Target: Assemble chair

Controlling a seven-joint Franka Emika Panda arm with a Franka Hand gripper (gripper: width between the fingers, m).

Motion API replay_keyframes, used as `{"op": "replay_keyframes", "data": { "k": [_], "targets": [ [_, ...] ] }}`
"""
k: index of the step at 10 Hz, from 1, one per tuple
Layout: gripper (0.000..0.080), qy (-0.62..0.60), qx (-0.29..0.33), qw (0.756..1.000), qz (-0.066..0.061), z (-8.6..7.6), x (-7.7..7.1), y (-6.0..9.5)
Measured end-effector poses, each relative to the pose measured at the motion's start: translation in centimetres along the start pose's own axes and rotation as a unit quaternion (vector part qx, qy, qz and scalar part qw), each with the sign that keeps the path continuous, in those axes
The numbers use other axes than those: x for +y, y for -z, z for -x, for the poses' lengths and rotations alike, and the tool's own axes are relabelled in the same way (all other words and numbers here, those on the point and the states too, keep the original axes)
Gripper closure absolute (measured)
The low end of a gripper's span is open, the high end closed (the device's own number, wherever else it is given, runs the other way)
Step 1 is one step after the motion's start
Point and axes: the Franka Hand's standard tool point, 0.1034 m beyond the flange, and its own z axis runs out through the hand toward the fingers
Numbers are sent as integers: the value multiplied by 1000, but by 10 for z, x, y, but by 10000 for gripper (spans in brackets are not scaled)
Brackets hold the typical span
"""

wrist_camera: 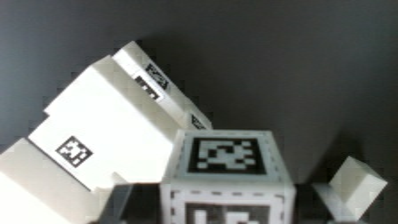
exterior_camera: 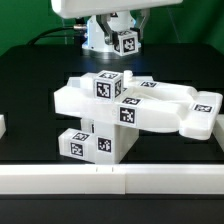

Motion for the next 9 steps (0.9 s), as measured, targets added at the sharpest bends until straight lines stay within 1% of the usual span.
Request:
{"op": "replay_keyframes", "data": {
  "k": [1,2,3,6,7,8,9],
  "targets": [
    [512,2,6,1000,10,-16,10,3],
    [512,3,8,1000,15,-25,13,2],
    [512,0,6,1000,14,-24,12,-1],
    [512,-1,6,1000,14,-24,13,-1],
    [512,-4,7,1000,16,-24,12,-2],
    [512,-6,11,1000,21,-27,7,-7],
    [512,-4,12,1000,22,-28,6,-9]
  ]
}}
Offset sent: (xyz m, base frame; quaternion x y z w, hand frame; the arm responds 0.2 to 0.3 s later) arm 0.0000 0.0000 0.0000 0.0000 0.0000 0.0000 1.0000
